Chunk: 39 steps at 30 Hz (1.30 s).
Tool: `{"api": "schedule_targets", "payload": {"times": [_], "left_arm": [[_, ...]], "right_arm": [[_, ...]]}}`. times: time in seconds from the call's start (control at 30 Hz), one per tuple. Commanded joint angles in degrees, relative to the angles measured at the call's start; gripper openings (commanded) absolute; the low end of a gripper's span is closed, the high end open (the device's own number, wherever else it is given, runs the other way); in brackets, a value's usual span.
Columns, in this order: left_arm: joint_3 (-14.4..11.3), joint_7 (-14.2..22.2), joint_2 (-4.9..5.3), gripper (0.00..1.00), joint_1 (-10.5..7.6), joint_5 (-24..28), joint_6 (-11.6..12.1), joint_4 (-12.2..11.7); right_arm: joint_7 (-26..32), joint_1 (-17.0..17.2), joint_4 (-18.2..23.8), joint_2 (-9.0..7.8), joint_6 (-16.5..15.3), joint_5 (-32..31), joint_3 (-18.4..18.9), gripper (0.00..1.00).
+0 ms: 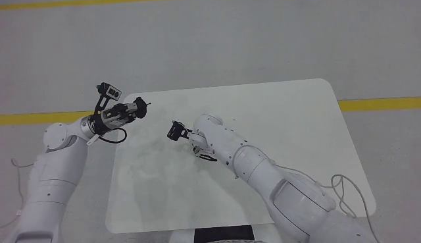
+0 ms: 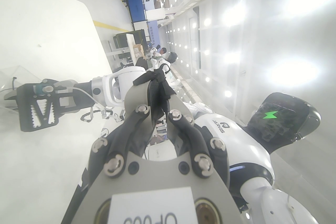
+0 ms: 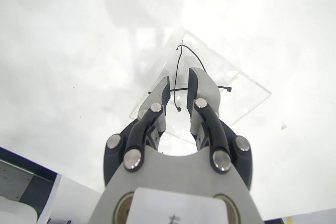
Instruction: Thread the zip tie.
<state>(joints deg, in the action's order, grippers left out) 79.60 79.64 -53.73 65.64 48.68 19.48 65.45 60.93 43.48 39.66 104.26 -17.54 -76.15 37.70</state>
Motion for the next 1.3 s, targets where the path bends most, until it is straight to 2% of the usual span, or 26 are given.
{"api": "schedule_targets", "payload": {"times": [0.0, 0.2, 0.33, 0.63, 0.97, 1.27], "left_arm": [[0.0, 0.0, 0.00, 0.00, 0.00, 0.0, 0.0, 0.0], [0.0, 0.0, 0.00, 0.00, 0.00, 0.0, 0.0, 0.0], [0.0, 0.0, 0.00, 0.00, 0.00, 0.0, 0.0, 0.0], [0.0, 0.0, 0.00, 0.00, 0.00, 0.0, 0.0, 0.0], [0.0, 0.0, 0.00, 0.00, 0.00, 0.0, 0.0, 0.0], [0.0, 0.0, 0.00, 0.00, 0.00, 0.0, 0.0, 0.0]], "right_arm": [[-0.4, -0.2, -0.7, 0.18, 0.0, 0.0, -0.2, 0.15], [-1.3, -1.0, -2.9, 0.77, 0.0, 0.4, -0.6, 0.14], [-1.7, -1.5, -3.8, 1.13, 0.4, 0.4, -0.9, 0.00], [-2.0, -2.1, -4.3, 1.54, 0.5, 0.7, -1.0, 0.00], [-0.2, -1.5, -0.5, 0.85, 0.8, -0.2, -0.2, 0.00], [3.1, 0.8, 6.1, -0.82, 0.9, -1.6, 1.7, 0.00]]}}
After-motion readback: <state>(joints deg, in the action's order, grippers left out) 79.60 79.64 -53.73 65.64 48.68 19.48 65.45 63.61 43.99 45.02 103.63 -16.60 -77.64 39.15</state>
